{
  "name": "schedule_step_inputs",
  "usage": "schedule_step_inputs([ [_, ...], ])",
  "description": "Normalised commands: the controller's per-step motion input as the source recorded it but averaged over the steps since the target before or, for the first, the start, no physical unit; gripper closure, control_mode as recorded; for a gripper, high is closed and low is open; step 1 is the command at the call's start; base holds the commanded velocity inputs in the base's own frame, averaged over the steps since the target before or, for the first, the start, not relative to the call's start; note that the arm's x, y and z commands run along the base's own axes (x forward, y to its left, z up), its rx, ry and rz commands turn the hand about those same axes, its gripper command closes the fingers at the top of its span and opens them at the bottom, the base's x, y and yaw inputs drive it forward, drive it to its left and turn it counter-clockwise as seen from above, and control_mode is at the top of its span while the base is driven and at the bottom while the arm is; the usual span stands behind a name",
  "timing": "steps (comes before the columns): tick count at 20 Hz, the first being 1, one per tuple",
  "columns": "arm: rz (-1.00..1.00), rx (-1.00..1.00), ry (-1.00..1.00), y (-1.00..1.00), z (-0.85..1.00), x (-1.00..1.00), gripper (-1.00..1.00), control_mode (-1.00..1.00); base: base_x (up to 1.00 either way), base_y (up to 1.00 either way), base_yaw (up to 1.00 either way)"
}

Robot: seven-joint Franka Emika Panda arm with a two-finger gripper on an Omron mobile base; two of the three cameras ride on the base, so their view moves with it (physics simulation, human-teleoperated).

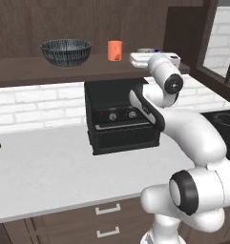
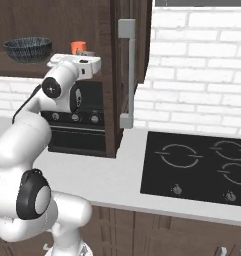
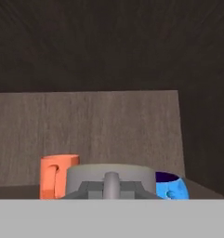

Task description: Gather all objects into one cabinet and sort the glasses and bowls to opposite sides.

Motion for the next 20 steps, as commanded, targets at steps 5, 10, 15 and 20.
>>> schedule_step_inputs([
  [5, 0.0, 0.0, 0.15, 0.0, -0.19, -0.08, 1.0, -1.0, 0.0, 0.0, 0.0],
  [10, 0.0, 0.0, 0.18, 0.0, -0.1, -0.05, 1.0, -1.0, 0.0, 0.0, 0.0],
  [15, 0.0, 0.0, 0.02, 0.0, 0.0, 0.05, 1.0, -1.0, 0.0, 0.0, 0.0],
  [20, 0.0, 0.0, 0.0, 0.0, 0.0, 0.13, 1.0, -1.0, 0.0, 0.0, 0.0],
])
